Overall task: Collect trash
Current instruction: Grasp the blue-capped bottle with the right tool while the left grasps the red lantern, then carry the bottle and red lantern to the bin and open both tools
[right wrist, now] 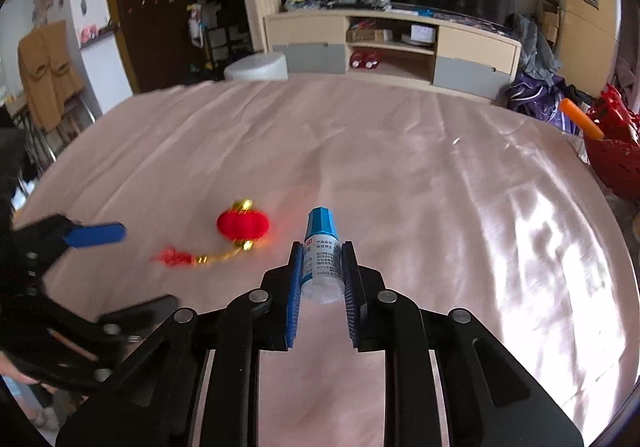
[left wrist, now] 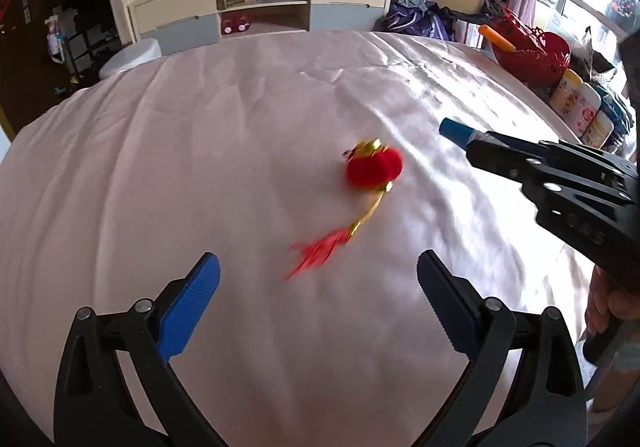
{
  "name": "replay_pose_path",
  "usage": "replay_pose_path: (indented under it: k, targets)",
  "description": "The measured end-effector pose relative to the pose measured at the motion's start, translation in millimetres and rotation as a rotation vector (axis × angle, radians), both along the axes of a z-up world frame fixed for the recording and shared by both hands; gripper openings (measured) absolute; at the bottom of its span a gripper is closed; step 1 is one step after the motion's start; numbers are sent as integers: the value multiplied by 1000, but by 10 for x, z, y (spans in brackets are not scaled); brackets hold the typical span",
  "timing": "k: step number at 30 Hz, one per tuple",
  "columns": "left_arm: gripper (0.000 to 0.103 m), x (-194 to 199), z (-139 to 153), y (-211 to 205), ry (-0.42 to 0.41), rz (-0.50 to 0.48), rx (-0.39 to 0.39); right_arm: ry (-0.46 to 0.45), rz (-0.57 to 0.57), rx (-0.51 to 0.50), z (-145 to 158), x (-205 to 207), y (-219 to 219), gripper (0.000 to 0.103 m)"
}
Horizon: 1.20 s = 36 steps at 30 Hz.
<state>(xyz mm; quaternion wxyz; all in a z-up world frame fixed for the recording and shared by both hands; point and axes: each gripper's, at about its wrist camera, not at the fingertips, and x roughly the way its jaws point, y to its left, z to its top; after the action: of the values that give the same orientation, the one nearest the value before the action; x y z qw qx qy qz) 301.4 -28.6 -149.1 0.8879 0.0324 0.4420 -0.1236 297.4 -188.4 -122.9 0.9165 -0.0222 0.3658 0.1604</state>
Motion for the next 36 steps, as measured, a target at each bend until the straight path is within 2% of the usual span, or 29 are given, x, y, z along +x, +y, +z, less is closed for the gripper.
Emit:
replay_pose_path:
  k: [3, 8, 11, 12, 15, 17, 23, 31, 36]
  targets:
    - [85, 183, 7, -115, -3, -4, -7, -13, -35, 7, 49, 84, -135, 20]
    - [69, 435, 7, -285, 5, -20, -16, -3, -78, 16, 20, 227, -323, 20]
    - [52, 550, -28, -377, 14, -37, -8, -3, -82, 13, 8, 257, -378, 20]
    - [43, 576, -53, -401, 21, -42, -6, -3, -82, 15, 6, 254, -389, 20]
    - [33, 597, -52, -440, 8, -43, 7, -2, -81, 20, 7, 252, -402, 20]
    - [33, 591, -32, -444, 15, -47, -10, -3, -80, 23, 15, 219, -403, 20]
    - [33, 361, 202, -417, -36, -42, 18, -31, -74, 26, 197, -4, -410, 20]
    - [33, -332, 792, -268, -143, -30, 15, -109, -67, 14, 634, -589, -374, 20]
    - [33, -827, 1018, -203, -194, -36, 10, -131, -52, -1, 724, -1027, -321, 20]
